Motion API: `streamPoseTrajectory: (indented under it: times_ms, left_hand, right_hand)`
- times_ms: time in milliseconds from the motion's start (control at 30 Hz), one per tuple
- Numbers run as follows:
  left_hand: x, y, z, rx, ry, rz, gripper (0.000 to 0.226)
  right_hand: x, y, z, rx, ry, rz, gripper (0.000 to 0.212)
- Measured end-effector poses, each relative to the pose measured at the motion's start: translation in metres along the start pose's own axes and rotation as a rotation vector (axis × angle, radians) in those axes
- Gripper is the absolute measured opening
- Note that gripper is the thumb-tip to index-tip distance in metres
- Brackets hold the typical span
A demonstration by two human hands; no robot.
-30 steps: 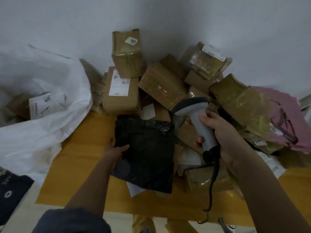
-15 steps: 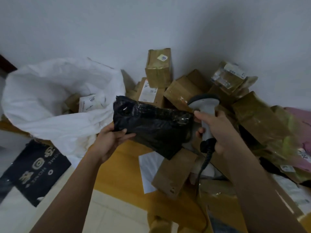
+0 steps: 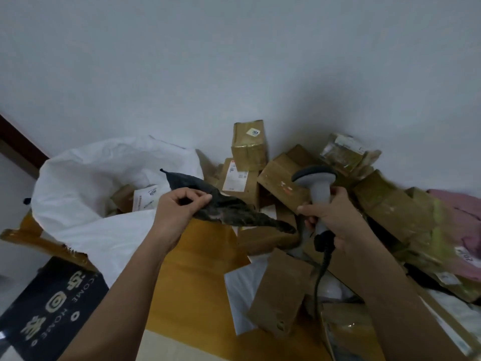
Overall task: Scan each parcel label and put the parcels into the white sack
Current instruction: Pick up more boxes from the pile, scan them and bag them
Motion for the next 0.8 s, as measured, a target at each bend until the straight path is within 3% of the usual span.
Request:
streamPoseTrajectory:
  times_ms: [133, 333, 500, 667, 800]
  left_hand:
    - [-0.004, 0.006, -0.015, -0.179, -0.141, -0.101, 0.034]
    - [0.004, 0.009, -0.037, -0.205, -0.24, -0.141, 0.063]
    - [0.018, 0.002, -0.055, -0.123, -0.264, -0.037, 0.088]
    - [0.028, -0.011, -0.062, 0.097, -0.206, 0.134, 0.095]
    - [0.034, -0.023, -0.055, 0.242, -0.134, 0.245, 0.094]
  right_hand:
    - [0.003, 0.006, 0.003, -0.046, 0.016, -0.01, 0.063]
    - [0.004, 0.007, 0.005, -0.13, 0.034, -0.024, 0.06]
    - [0.009, -0.001, 0.004, -0.138, 0.028, 0.002, 0.064]
    - [0.004, -0.008, -0.005, -0.267, -0.061, 0.015, 0.066]
    - [-0.002, -0.014, -0.031, -0.158, -0.18, 0.033, 0.07]
Point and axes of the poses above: each hand's wrist, its own x-axis away from the middle knuckle, its own y-axis out of the back of the hand, z = x × y, the point moved 10 cm from there along -x, towards the middle knuckle, and after that the axes turned 7 degrees about -z, right-handed, at the moved point
